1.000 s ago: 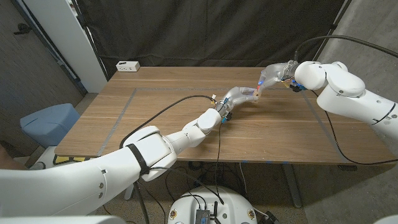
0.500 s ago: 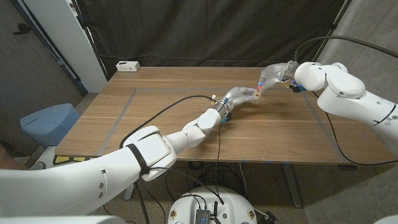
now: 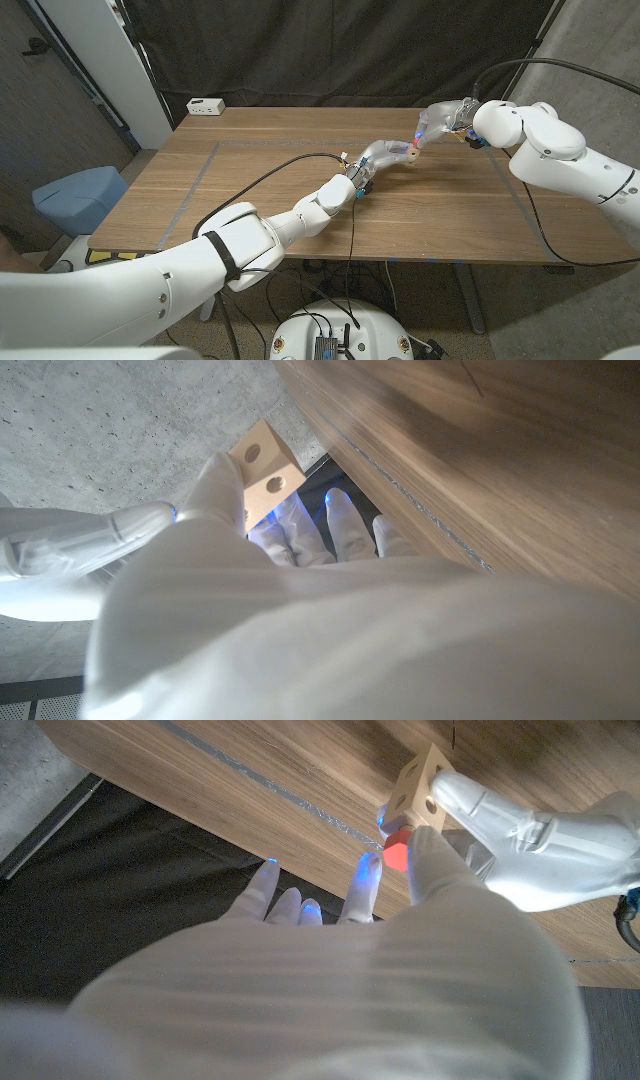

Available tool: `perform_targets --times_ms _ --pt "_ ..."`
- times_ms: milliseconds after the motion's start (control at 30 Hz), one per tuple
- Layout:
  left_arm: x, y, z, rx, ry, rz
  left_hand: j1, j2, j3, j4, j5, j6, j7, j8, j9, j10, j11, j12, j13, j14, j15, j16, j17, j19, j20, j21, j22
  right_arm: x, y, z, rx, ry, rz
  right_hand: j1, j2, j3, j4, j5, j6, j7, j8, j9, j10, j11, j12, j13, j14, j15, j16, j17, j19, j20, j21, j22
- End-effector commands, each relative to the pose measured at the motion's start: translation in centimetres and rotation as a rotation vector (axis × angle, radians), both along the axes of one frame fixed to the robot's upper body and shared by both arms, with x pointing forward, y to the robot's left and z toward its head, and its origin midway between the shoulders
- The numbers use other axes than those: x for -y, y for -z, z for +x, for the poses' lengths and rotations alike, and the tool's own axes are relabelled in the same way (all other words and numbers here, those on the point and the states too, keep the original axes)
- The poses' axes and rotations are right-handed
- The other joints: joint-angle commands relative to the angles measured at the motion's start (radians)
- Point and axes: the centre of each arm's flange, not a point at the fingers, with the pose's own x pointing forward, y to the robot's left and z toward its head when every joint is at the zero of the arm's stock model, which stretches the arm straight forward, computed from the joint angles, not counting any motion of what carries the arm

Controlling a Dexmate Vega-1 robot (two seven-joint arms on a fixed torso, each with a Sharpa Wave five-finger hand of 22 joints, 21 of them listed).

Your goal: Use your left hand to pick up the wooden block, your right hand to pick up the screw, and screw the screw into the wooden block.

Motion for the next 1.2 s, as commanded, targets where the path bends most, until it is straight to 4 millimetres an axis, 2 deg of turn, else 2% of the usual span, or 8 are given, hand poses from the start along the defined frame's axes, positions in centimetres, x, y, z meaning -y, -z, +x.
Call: perform_targets --times_ms 33,467,933,1200 --pt "0.06 0.01 -0.1 0.005 0.003 0.0 0.001 0.036 0.028 0.022 0.004 0.016 -0.006 0.009 0.004 0.009 -0.004 0.008 0.003 0.007 -0.117 -0.001 0.005 0.006 -0.001 0.007 0.004 0.09 0.08 0.09 0.004 -0.003 0.004 0.007 0.004 0.008 0.001 -0.004 0.02 0.0 0.013 0.005 0.013 0.001 0.009 0.004 0.008 -0.009 0.007 0.006 0.009 -0.017 0.009 0.002" --pt "0.14 0.0 -0.2 0.01 0.005 -0.001 -0.002 0.036 0.029 0.023 0.004 0.016 -0.007 0.009 0.004 0.008 -0.003 0.007 0.003 0.009 -0.116 -0.003 0.004 0.006 -0.001 0.007 0.004 0.18 0.1 0.22 0.006 -0.01 0.008 0.016 0.009 0.017 0.002 -0.005 0.058 -0.003 0.039 0.014 0.027 -0.006 0.013 0.003 0.019 -0.021 0.013 0.01 0.014 -0.024 0.008 0.002" --pt "0.29 0.0 -0.27 0.01 0.008 0.001 -0.004 0.037 0.03 0.024 0.004 0.016 -0.006 0.008 0.004 0.007 -0.003 0.007 0.003 0.009 -0.116 -0.004 0.004 0.006 0.0 0.007 0.004 0.26 0.18 0.24 0.009 -0.013 0.012 0.008 0.022 0.02 0.011 -0.007 0.098 -0.002 0.067 0.023 0.043 -0.017 0.017 0.002 0.03 -0.03 0.019 0.017 0.024 -0.037 0.01 0.002" --pt "0.21 0.1 -0.34 0.015 0.009 -0.003 -0.005 0.037 0.031 0.024 0.004 0.015 -0.006 0.008 0.004 0.006 -0.004 0.007 0.003 0.009 -0.114 -0.005 0.003 0.006 0.0 0.007 0.004 0.25 0.25 0.26 0.011 -0.01 0.014 0.007 0.027 0.02 0.013 -0.008 0.107 -0.003 0.075 0.027 0.05 -0.02 0.019 0.001 0.032 -0.032 0.021 0.019 0.029 -0.04 0.01 0.002"
